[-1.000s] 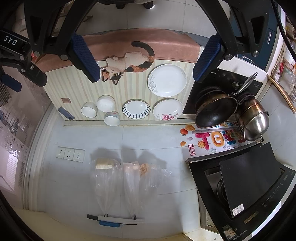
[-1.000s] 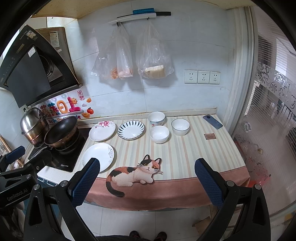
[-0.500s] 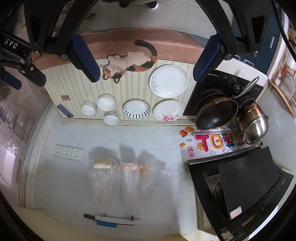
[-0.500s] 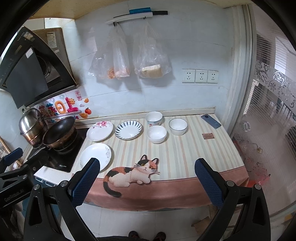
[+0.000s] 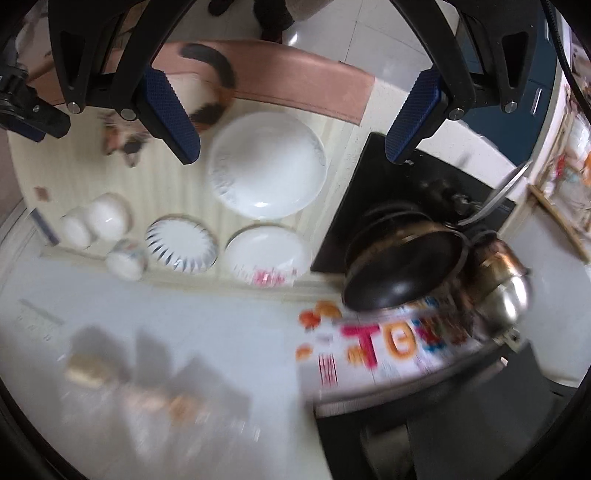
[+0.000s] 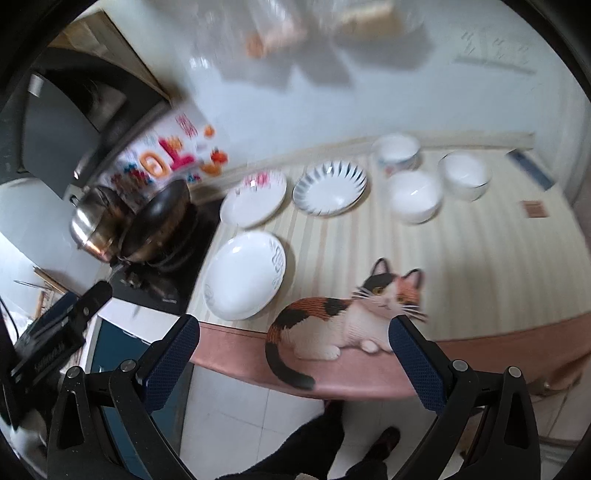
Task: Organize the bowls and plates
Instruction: 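Reach both grippers to the grey-flower white plate and close on its rim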
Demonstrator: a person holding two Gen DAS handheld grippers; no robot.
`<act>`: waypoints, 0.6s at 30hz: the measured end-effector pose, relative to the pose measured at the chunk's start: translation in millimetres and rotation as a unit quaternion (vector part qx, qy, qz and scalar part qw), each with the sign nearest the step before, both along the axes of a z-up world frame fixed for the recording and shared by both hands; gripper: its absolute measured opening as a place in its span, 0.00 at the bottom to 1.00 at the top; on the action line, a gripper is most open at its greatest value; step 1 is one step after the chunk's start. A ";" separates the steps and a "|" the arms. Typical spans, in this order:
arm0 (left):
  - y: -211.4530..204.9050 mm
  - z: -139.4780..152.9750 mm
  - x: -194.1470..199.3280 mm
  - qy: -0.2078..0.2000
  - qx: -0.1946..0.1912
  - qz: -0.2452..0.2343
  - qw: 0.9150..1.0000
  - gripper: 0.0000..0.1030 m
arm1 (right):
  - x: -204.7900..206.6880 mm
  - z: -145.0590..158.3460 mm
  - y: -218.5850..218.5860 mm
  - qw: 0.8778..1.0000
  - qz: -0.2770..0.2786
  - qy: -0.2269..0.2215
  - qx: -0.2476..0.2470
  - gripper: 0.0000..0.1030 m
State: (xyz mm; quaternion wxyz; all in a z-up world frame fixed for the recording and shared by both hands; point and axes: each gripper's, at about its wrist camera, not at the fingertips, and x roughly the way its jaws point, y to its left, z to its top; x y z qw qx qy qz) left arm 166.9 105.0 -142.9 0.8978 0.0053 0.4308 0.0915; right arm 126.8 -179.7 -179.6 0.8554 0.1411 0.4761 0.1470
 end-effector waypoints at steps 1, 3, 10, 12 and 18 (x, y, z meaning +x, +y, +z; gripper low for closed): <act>14.6 -17.2 19.3 0.018 -0.004 0.001 1.000 1.00 | 17.2 -15.2 10.8 1.000 0.005 0.008 0.000 1.00; 37.6 -46.0 47.0 0.050 -0.023 -0.005 0.999 1.00 | 50.1 -45.7 29.2 0.999 0.005 0.033 -0.005 1.00; 85.9 -152.1 129.8 0.160 -0.080 -0.042 0.983 0.85 | 150.7 -146.9 87.4 0.992 0.010 0.120 0.033 0.87; 87.8 -172.5 143.1 0.179 -0.086 -0.054 0.979 0.77 | 177.7 -172.3 104.0 0.990 0.016 0.134 0.045 0.70; 92.6 -215.3 164.6 0.215 -0.124 -0.082 0.965 0.41 | 217.7 -217.8 131.7 0.983 0.021 0.171 0.059 0.40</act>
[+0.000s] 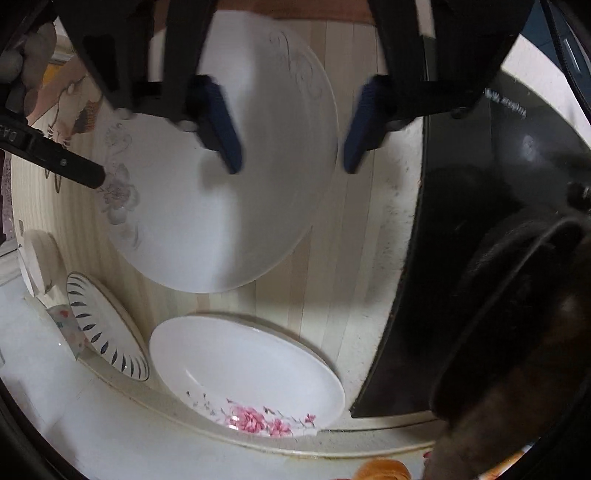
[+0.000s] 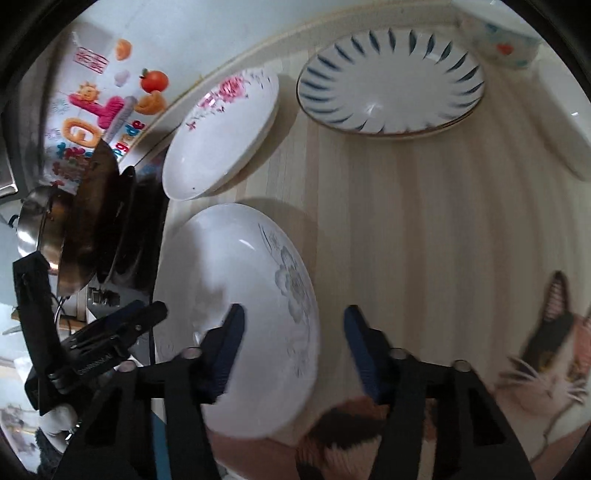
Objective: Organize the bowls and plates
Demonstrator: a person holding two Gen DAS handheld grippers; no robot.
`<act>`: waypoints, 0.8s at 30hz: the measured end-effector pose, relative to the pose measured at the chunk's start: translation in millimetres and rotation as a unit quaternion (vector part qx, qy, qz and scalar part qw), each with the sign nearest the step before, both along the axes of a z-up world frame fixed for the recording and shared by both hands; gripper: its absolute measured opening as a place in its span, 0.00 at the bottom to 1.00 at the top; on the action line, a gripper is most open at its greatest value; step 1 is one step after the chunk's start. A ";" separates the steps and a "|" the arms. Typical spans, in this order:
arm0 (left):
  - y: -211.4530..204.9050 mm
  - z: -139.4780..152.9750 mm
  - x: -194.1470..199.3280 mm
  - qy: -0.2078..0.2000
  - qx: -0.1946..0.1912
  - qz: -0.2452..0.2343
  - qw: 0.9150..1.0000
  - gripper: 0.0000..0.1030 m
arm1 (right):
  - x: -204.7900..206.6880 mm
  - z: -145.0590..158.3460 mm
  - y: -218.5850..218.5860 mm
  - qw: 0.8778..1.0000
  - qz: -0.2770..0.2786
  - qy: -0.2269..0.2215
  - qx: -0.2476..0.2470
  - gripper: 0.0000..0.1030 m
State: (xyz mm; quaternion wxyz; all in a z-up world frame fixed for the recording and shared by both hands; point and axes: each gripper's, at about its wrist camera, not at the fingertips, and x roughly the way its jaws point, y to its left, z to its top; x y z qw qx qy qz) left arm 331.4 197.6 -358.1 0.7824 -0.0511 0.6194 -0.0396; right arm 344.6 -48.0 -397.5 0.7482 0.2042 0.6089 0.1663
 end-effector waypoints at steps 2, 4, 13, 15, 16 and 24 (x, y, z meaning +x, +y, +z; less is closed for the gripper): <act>-2.3 -5.0 -1.9 -0.002 0.001 -0.004 1.000 0.41 | 0.6 -5.7 6.1 1.000 0.004 0.005 -0.009 0.32; -2.0 -6.3 -5.4 -0.008 0.001 -0.005 1.000 0.41 | 1.5 -7.3 10.0 1.000 0.010 0.004 -0.021 0.25; 5.6 -3.1 -24.8 -0.014 -0.008 0.043 0.999 0.34 | 3.2 -7.1 13.6 0.999 0.033 0.010 -0.030 0.21; 3.3 -0.2 -25.1 -0.016 -0.004 0.047 0.999 0.34 | 1.9 -7.1 10.6 0.999 0.036 0.015 -0.028 0.21; 1.8 2.6 -28.8 -0.019 -0.001 0.048 0.999 0.34 | 0.8 -6.1 8.4 0.999 0.039 0.014 -0.027 0.21; -39.9 18.9 -34.7 -0.026 0.009 0.042 0.999 0.34 | -9.3 6.1 -25.0 0.999 0.037 0.020 -0.013 0.21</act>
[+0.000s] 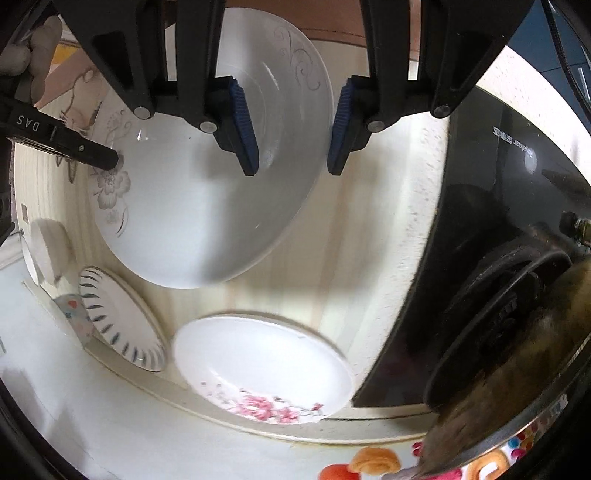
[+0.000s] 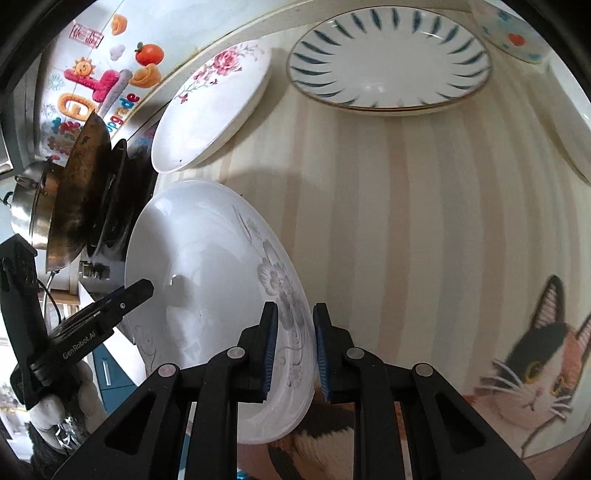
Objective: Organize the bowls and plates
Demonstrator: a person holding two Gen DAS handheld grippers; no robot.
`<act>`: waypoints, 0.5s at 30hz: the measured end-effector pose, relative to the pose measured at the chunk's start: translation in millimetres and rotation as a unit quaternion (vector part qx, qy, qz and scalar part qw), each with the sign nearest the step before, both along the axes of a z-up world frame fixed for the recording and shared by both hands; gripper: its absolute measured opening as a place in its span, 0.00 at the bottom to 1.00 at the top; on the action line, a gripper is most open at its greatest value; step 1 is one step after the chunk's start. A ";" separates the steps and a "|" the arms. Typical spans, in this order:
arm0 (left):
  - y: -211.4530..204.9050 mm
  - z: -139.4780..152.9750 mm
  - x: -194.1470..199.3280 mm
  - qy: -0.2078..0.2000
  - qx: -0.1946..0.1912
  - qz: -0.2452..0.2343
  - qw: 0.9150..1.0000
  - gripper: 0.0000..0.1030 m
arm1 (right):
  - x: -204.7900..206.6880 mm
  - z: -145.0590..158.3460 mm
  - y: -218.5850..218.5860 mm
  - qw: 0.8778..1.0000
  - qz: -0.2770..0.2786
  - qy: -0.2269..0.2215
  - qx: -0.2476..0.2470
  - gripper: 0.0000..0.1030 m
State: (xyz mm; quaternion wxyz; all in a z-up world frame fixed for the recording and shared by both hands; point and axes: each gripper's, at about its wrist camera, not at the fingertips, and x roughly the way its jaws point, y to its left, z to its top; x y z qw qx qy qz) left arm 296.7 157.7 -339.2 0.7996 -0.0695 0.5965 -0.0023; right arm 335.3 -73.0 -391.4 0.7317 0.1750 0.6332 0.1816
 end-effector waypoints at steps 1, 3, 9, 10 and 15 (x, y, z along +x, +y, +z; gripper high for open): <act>-5.4 0.8 4.0 0.000 0.000 -0.002 1.000 0.34 | -2.8 2.4 -7.1 1.000 -0.001 -0.001 0.000 0.21; -20.1 5.3 0.3 -0.002 -0.005 -0.007 1.000 0.34 | -6.6 6.7 -20.1 1.000 -0.006 -0.002 -0.001 0.21; -73.9 9.0 1.3 -0.003 -0.017 -0.032 0.999 0.34 | -20.3 19.3 -75.3 1.000 -0.025 -0.001 -0.007 0.21; -83.2 6.1 8.4 -0.001 -0.019 -0.037 0.999 0.34 | -23.1 20.0 -89.1 0.999 -0.032 0.001 -0.009 0.21; -133.5 -6.3 14.6 0.009 -0.028 -0.065 0.997 0.34 | -33.2 16.5 -140.8 0.998 -0.062 0.011 -0.023 0.21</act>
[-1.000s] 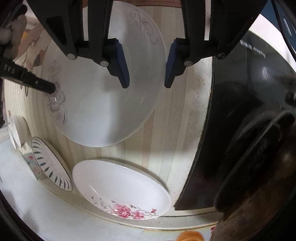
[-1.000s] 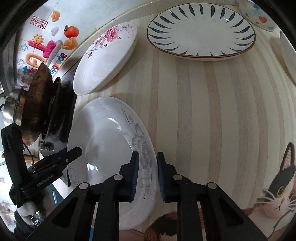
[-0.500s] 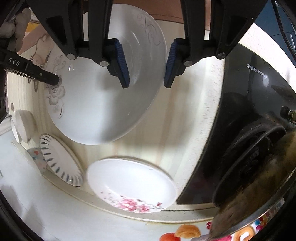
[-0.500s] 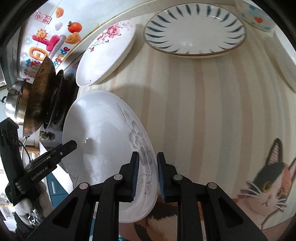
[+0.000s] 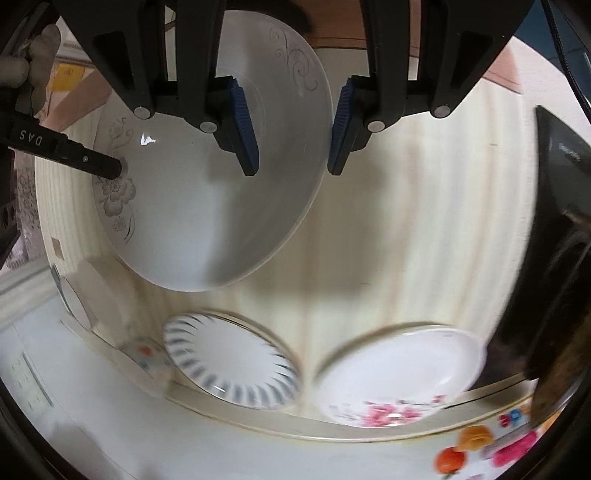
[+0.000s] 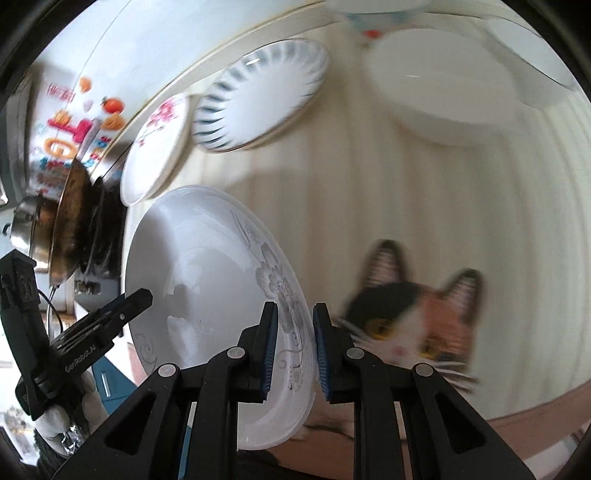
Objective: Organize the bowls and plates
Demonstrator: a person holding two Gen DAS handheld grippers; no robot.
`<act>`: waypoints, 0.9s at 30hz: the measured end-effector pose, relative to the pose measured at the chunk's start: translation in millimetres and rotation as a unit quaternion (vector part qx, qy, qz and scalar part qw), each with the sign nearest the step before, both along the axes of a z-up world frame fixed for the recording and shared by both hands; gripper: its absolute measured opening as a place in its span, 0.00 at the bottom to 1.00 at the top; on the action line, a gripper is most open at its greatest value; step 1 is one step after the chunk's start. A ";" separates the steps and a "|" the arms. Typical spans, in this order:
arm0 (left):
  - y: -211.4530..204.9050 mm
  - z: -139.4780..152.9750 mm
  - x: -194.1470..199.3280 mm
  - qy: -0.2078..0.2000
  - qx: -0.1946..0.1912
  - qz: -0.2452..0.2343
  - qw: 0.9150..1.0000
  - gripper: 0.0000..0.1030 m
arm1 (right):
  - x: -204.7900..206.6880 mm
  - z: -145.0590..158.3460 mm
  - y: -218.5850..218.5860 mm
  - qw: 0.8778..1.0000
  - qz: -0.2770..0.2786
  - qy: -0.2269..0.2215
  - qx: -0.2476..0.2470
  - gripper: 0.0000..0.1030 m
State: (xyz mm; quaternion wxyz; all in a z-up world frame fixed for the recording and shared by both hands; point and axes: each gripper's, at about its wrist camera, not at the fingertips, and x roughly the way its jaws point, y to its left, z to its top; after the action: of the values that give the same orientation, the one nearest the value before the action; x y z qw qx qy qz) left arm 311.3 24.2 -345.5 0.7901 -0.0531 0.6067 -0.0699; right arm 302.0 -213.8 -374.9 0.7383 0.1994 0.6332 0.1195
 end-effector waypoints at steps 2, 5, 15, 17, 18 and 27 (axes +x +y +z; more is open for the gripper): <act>-17.5 -5.5 0.2 0.005 0.000 -0.010 1.000 0.34 | -4.1 -2.7 -20.1 1.000 -0.014 0.004 -0.004 0.21; -39.7 -12.8 2.5 0.008 0.000 -0.022 1.000 0.34 | -7.9 -7.1 -41.7 0.999 -0.032 0.008 -0.011 0.21; -69.6 -28.1 3.8 0.016 0.022 -0.032 0.999 0.34 | -10.1 -27.5 -79.5 0.997 -0.068 0.029 -0.010 0.21; -71.6 -31.0 3.0 0.018 0.027 -0.031 0.999 0.34 | -9.1 -29.0 -79.8 0.997 -0.064 0.030 -0.013 0.21; -71.9 -31.6 2.8 0.017 0.030 -0.031 0.999 0.34 | -8.9 -29.3 -78.3 0.997 -0.063 0.030 -0.013 0.22; -78.0 -29.9 -2.8 0.004 0.061 -0.038 0.997 0.34 | -9.8 -30.9 -69.9 0.998 -0.051 0.032 -0.014 0.23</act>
State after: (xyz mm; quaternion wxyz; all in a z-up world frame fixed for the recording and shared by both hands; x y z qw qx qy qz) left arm 308.5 -53.7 -375.4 0.7864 0.0181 0.6143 -0.0625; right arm 292.2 -283.7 -405.8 0.7255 0.2248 0.6472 0.0657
